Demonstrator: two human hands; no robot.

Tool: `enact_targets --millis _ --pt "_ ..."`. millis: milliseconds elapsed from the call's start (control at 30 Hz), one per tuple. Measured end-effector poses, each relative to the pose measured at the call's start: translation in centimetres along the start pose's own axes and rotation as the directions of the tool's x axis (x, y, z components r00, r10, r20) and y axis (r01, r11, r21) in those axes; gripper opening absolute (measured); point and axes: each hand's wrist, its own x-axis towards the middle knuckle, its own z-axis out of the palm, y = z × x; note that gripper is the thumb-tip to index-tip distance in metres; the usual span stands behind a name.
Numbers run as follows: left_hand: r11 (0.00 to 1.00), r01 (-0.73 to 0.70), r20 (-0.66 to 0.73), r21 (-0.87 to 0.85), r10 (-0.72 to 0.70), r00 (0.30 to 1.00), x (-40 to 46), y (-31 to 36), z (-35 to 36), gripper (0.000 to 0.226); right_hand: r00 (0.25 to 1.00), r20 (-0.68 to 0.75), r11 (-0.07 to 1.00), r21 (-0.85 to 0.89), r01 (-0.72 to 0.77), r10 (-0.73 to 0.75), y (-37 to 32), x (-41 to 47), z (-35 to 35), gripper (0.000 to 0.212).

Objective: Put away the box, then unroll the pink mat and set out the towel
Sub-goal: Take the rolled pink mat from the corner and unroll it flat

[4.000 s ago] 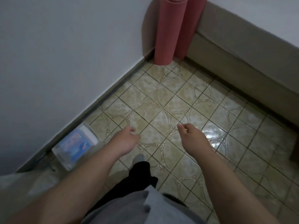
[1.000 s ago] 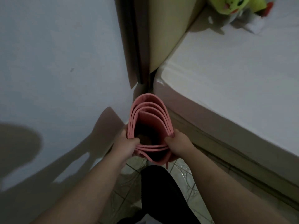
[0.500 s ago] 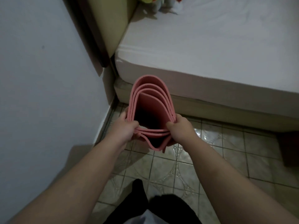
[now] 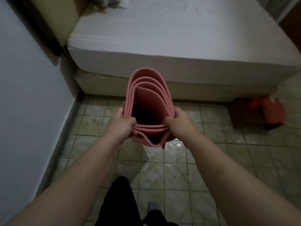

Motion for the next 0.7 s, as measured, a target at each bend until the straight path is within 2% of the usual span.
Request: enact_targets --millis 233,433,600,700 --pt "0.997 0.0 0.171 0.072 -0.013 0.985 -9.9 -2.5 8.8 0.061 0.995 -0.097 0.996 0.087 -0.021 0.03 8.7 -9.9 -7.4 0.046" --pt "0.991 -0.024 0.31 0.129 -0.018 0.951 -16.8 -7.1 12.6 0.061 0.98 -0.187 0.992 0.113 -0.049 0.07 15.8 -17.5 -9.6 0.043" --pt "0.989 -0.025 0.326 0.144 -0.024 0.945 -21.8 -9.6 14.7 0.062 0.981 -0.185 0.996 0.079 -0.034 0.048 19.2 -21.6 -11.7 0.049" --pt "0.983 -0.043 0.345 0.18 -0.022 0.938 -23.7 -10.4 17.0 0.062 0.983 -0.181 0.995 0.101 -0.011 0.029 21.3 -23.3 -13.8 0.043"
